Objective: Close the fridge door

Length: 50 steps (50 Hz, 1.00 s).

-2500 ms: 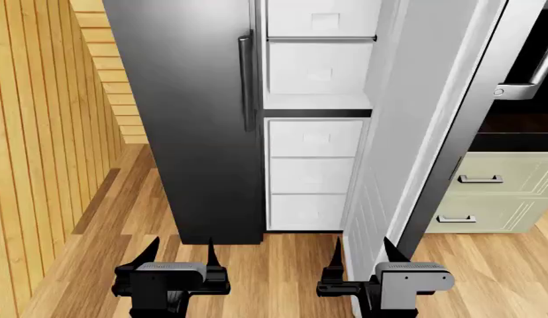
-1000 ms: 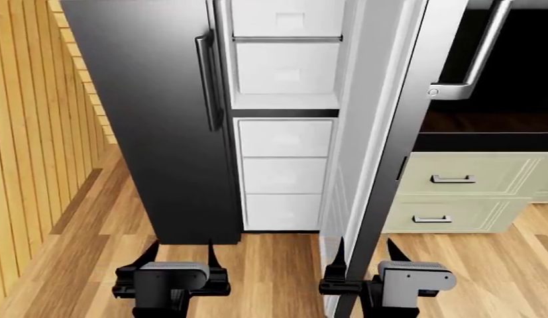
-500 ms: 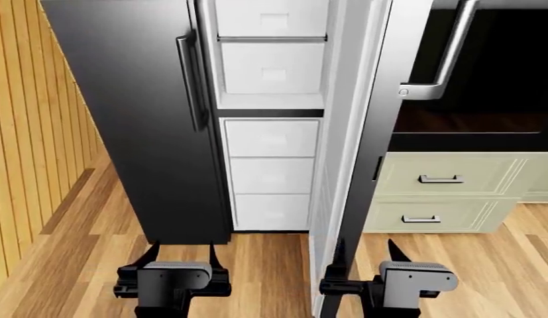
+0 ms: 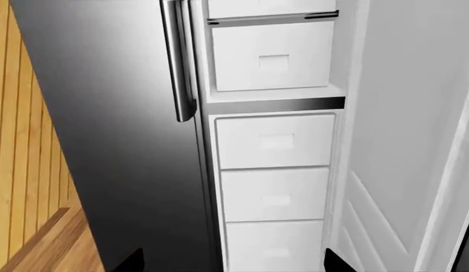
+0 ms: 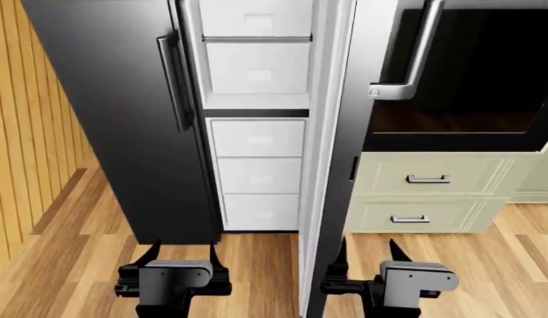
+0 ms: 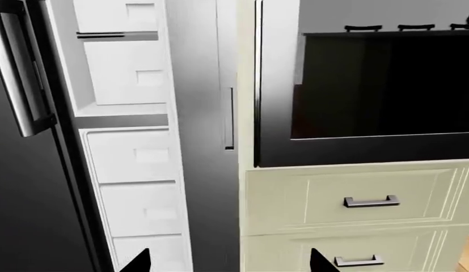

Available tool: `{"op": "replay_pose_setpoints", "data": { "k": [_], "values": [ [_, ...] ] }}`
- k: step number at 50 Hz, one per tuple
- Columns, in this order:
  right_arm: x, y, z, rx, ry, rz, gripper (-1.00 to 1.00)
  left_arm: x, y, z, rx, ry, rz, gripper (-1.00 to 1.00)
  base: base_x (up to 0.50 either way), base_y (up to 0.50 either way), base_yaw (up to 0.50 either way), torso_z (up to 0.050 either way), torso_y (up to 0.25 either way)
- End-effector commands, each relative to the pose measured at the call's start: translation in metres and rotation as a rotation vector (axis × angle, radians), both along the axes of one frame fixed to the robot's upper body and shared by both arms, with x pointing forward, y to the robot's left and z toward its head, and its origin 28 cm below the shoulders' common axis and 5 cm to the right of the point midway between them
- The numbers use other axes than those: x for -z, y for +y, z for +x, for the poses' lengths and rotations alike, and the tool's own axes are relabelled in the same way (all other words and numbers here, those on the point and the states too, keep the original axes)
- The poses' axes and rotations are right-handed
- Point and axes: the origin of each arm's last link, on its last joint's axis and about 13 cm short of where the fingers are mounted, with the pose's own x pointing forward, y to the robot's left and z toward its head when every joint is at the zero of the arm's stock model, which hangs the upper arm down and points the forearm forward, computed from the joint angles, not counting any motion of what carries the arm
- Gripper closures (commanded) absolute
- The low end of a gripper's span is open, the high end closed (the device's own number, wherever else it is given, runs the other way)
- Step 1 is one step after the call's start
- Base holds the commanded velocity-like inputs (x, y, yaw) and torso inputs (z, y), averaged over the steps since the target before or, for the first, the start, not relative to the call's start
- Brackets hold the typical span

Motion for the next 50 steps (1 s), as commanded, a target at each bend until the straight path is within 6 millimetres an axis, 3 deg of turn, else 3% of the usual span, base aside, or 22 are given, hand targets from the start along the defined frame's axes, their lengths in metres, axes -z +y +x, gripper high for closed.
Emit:
{"op": "replay_pose_setpoints", "data": {
  "k": [1, 50],
  "values": [
    [0.0000, 0.0001, -0.0001, 0.000, 0.001, -0.005, -1.00, -0.0002, -0.0002, -0.0006, 0.001, -0.001, 0.004, -1.00, 0.00, -0.15, 0.00, 0.000, 0.000],
    [-0.0004, 0.0020, 0.0034, -0.017, -0.005, 0.002, -1.00, -0.0005, 0.0021, -0.0054, -0.016, -0.005, 0.011, -1.00, 0.00, -0.15, 0.00, 0.000, 0.000]
  ]
}}
